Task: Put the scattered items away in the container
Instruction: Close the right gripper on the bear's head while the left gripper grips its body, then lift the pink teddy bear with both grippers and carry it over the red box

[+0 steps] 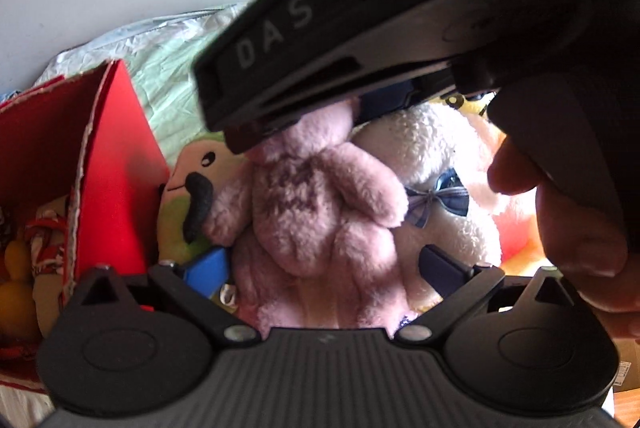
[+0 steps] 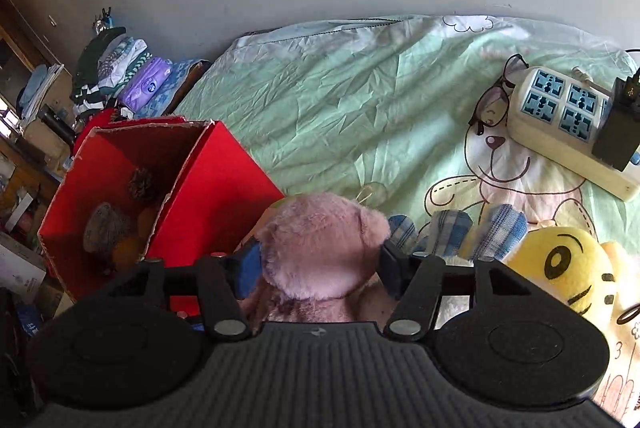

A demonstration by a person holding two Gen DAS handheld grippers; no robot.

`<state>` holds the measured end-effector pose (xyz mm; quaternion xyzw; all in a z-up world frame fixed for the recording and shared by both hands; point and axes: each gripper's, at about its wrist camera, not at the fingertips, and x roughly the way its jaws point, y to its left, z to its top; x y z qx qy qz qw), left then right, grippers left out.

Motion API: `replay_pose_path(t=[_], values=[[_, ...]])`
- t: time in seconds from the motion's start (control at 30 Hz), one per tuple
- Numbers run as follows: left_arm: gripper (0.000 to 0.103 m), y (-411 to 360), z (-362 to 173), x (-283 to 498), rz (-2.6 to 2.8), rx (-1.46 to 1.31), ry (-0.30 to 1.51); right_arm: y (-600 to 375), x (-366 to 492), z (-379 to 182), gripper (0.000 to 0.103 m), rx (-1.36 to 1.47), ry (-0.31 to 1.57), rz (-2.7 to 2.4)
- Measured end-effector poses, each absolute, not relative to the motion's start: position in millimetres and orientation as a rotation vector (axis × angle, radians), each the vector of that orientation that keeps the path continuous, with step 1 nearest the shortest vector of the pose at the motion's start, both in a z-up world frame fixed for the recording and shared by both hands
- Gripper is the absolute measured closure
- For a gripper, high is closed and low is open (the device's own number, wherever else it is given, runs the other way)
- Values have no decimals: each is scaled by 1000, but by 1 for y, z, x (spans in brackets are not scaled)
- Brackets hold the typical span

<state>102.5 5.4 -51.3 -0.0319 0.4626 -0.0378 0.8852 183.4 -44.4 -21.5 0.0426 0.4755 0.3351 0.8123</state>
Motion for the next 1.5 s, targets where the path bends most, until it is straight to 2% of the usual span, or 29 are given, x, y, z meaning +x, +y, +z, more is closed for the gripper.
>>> replay_pose_path(t=[0.1,0.17,0.23,0.57,1.03,1.33,1.5], values=[[13,7,-48,102,-77,-63,946,-55,184,-18,43,138,1002,710],[22,8,-44,101,-73,-55,934,-61,182,-12,44,166,988,711],[24,9,-39,98,-77,-54,920,-68,178,-6,44,190,968,712],[26,-3,6,80,-118,-28,824,-95,150,41,44,241,845,691],[27,17,56,42,-54,-8,736,-55,112,90,44,153,742,738],[27,79,73,4,120,26,698,18,101,91,44,242,713,880],[28,142,69,-6,183,23,692,81,99,79,44,274,725,918]])
